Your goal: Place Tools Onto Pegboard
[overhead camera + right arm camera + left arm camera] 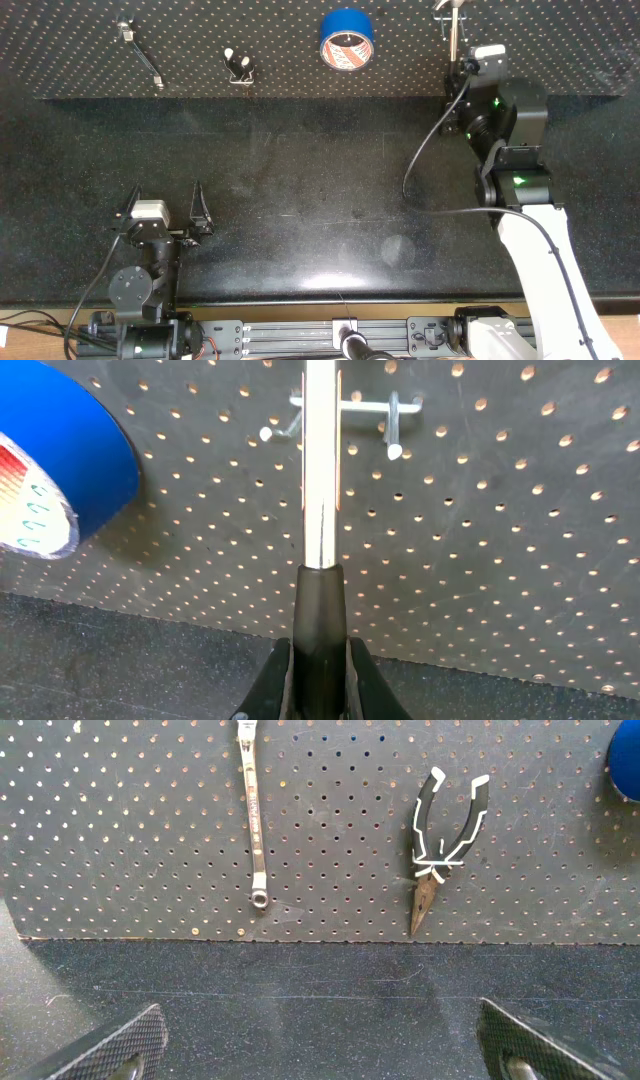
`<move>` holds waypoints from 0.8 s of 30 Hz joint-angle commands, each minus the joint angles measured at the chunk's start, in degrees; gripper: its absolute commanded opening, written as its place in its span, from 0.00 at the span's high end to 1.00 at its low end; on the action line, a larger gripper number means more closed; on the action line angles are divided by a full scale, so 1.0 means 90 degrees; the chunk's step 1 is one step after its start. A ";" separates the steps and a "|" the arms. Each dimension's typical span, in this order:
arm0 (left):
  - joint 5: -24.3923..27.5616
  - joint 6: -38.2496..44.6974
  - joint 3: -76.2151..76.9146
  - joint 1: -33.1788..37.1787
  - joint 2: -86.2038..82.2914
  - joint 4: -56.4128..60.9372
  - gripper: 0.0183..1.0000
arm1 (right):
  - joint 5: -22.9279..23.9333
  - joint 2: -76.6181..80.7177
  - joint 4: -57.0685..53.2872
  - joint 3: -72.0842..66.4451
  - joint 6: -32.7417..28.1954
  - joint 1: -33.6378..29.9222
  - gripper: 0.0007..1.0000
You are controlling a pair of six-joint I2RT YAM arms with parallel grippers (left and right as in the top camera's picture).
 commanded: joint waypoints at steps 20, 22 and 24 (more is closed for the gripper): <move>0.0046 0.0085 -0.0010 -0.0027 -0.0036 -0.0041 0.00 | 0.0318 -0.1634 -0.0809 0.0051 -0.0486 0.0049 0.05; 0.0046 0.0083 -0.0010 -0.0027 -0.0036 -0.0041 0.00 | 0.0933 -0.2518 -0.2069 -0.0090 -0.0493 0.0049 0.05; 0.0046 0.0083 -0.0010 -0.0027 -0.0036 -0.0041 0.00 | 0.1226 -0.3332 -0.1739 -0.0760 0.0151 0.0049 0.05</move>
